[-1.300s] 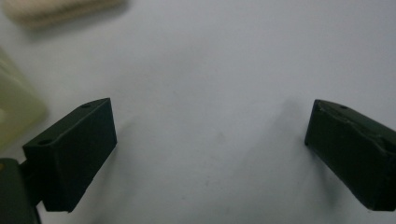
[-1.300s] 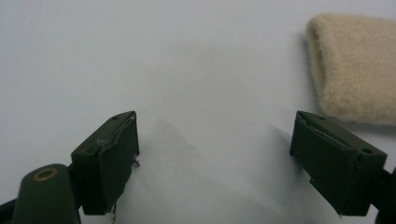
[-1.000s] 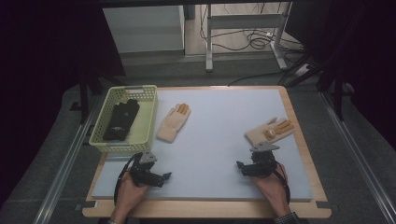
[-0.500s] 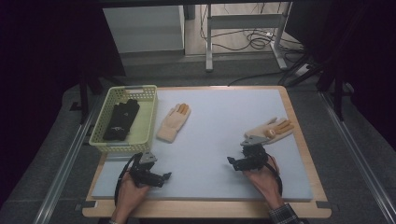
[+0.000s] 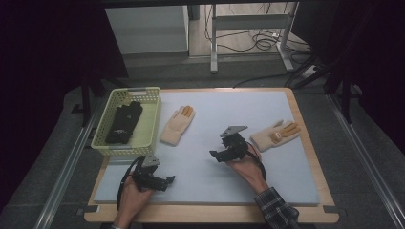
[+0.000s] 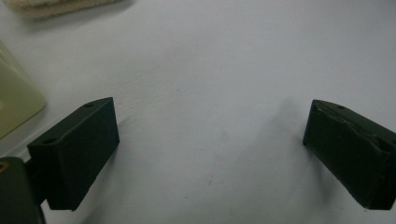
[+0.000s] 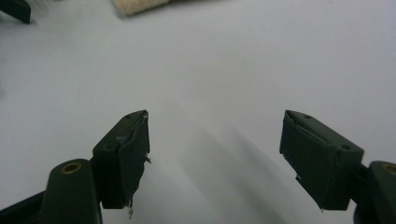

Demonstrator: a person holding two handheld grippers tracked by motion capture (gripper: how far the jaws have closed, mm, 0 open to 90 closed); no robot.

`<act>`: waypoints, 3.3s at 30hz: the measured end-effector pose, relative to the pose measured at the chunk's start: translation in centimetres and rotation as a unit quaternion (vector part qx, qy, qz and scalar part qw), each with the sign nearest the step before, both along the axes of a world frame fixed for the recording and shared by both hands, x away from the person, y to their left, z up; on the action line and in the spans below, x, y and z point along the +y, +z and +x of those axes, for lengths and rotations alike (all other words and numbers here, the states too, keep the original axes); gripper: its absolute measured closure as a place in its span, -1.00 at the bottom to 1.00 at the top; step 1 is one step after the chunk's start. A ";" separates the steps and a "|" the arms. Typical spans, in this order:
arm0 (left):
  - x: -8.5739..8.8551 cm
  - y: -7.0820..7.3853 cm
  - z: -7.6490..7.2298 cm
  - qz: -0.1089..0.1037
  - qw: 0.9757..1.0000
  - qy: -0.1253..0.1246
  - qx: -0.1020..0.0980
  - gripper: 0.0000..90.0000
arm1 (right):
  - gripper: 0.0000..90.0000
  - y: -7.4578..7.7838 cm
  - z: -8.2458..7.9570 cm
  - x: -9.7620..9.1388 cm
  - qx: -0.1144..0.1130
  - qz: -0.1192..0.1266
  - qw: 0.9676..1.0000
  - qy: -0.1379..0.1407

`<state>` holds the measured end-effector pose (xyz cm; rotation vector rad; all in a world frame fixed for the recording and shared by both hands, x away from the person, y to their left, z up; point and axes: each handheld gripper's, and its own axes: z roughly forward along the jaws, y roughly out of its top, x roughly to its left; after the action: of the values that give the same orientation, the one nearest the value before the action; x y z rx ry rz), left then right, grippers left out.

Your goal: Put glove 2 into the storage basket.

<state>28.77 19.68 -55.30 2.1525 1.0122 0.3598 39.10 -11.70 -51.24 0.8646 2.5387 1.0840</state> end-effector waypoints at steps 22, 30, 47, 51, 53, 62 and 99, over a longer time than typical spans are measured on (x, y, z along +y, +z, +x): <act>-0.2 0.0 0.0 0.008 1.000 -0.013 0.005 -1.00 | 0.39 0.1 5.8 8.9 -0.003 0.017 0.998 0.055; -0.1 0.0 0.1 0.008 1.000 -0.014 0.005 -1.00 | 0.22 0.1 7.7 11.7 -0.008 0.023 0.999 0.049; -0.2 0.0 0.0 0.009 1.000 -0.014 0.005 -1.00 | -0.15 -2.5 10.9 16.3 -0.012 -0.023 1.000 0.001; -0.2 0.0 0.0 0.009 1.000 -0.013 0.005 -1.00 | 0.25 -2.3 10.5 16.3 -0.007 -0.027 1.000 -0.003; -0.2 0.0 0.0 0.009 1.000 -0.013 0.005 -1.00 | 0.32 -2.2 10.4 16.2 -0.006 -0.028 1.000 -0.004; -0.2 0.0 0.0 0.009 1.000 -0.013 0.005 -1.00 | 0.43 -1.6 9.9 15.3 0.002 -0.027 1.000 0.012; -0.2 0.0 0.1 0.010 1.000 -0.013 0.003 -1.00 | 0.88 4.9 -0.5 1.6 -0.011 0.008 0.997 0.077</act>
<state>28.82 19.51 -55.32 2.1841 0.9867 0.3511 38.58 -10.09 -46.35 0.6645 2.6172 1.1528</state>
